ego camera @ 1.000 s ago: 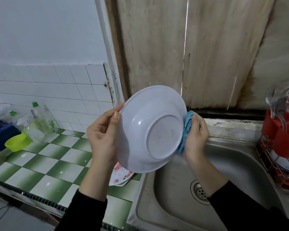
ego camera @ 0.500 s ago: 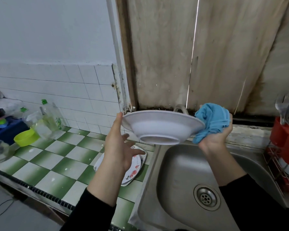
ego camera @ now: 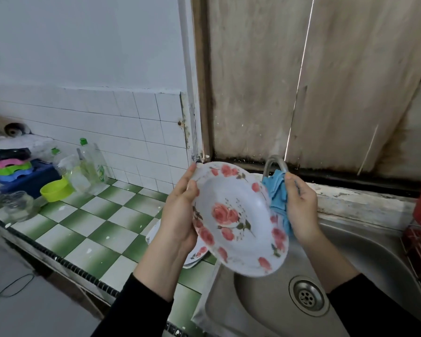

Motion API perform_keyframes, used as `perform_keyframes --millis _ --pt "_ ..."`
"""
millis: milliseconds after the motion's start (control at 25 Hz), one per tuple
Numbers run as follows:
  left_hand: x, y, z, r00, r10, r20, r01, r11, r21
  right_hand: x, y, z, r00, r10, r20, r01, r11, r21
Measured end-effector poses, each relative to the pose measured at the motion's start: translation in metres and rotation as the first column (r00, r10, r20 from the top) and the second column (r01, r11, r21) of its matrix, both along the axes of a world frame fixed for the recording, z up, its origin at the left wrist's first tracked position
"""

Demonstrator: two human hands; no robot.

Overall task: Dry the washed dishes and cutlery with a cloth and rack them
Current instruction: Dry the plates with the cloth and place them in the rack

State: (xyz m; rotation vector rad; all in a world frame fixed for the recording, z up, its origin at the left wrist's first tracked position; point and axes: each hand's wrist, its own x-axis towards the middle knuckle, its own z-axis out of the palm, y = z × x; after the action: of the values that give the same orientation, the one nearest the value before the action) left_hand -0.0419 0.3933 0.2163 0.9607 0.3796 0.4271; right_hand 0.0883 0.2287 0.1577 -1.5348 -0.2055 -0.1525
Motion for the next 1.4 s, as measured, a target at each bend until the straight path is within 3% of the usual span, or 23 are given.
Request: perform_keyframes --millis 80,200,320,400,440,560,640,800,880,920,1000,1080,1160,1240,1320,1400 --pt "-0.003 -0.008 -0.005 0.996 -0.087 0.031 0.086 0.996 0.027 -0.008 0.012 0.006 0.995 -0.056 0.077 0.064 0.993 -0.094" --pt "-0.003 -0.025 -0.012 0.991 -0.133 0.020 0.128 0.978 0.164 -0.030 0.038 0.011 0.971 0.161 0.176 -0.131 0.977 -0.168" --pt "0.000 -0.022 -0.012 0.994 -0.071 0.078 0.060 0.990 0.129 -0.070 0.059 -0.003 0.808 0.501 0.310 -0.425 0.860 -0.281" --pt "-0.001 -0.011 -0.012 0.992 -0.031 0.121 0.019 0.995 0.098 -0.083 0.061 -0.009 0.684 0.608 0.403 -0.441 0.785 -0.435" --pt "-0.004 -0.009 -0.011 0.990 -0.043 0.137 0.027 0.993 0.113 -0.081 0.062 -0.009 0.666 0.603 0.439 -0.411 0.788 -0.459" --pt "-0.005 -0.017 -0.016 0.987 -0.085 0.136 0.061 0.983 0.173 -0.056 0.071 0.011 0.855 0.313 0.414 -0.205 0.937 -0.284" --pt "-0.001 -0.023 -0.017 0.987 -0.052 0.149 0.028 0.987 0.157 -0.052 0.079 0.024 0.896 0.274 0.350 -0.204 0.953 -0.223" --pt "0.001 0.000 -0.015 0.980 0.044 0.194 -0.061 0.995 0.081 -0.085 0.076 0.000 0.699 0.649 0.302 -0.504 0.746 -0.436" --pt "-0.006 0.010 -0.015 0.985 0.081 0.150 -0.106 0.981 0.163 -0.084 0.057 -0.030 0.624 0.715 0.316 -0.451 0.660 -0.601" --pt "-0.009 0.014 -0.017 0.986 0.102 0.129 -0.127 0.972 0.197 -0.076 0.047 -0.044 0.629 0.714 0.306 -0.362 0.618 -0.698" --pt "-0.010 0.018 -0.024 0.989 0.113 0.093 -0.130 0.970 0.204 -0.048 0.031 -0.064 0.730 0.628 0.270 -0.182 0.559 -0.809" --pt "-0.008 0.012 -0.029 0.992 0.052 0.116 -0.076 0.975 0.208 -0.024 0.028 -0.060 0.843 0.450 0.294 -0.060 0.623 -0.780" --pt "-0.006 -0.005 -0.030 0.992 0.004 0.124 -0.029 0.979 0.200 -0.018 0.041 -0.040 0.881 0.275 0.385 0.032 0.778 -0.628" --pt "-0.003 -0.015 -0.028 0.988 -0.019 0.151 -0.005 0.987 0.160 -0.033 0.064 -0.017 0.896 0.266 0.356 -0.074 0.880 -0.470" --pt "0.002 -0.003 -0.028 0.981 -0.026 0.192 0.020 0.999 0.029 -0.059 0.080 -0.014 0.834 0.479 0.275 -0.299 0.810 -0.504" --pt "0.004 0.021 -0.029 0.986 0.023 0.162 -0.018 0.999 -0.035 -0.072 0.075 -0.026 0.706 0.685 0.179 -0.397 0.592 -0.701"
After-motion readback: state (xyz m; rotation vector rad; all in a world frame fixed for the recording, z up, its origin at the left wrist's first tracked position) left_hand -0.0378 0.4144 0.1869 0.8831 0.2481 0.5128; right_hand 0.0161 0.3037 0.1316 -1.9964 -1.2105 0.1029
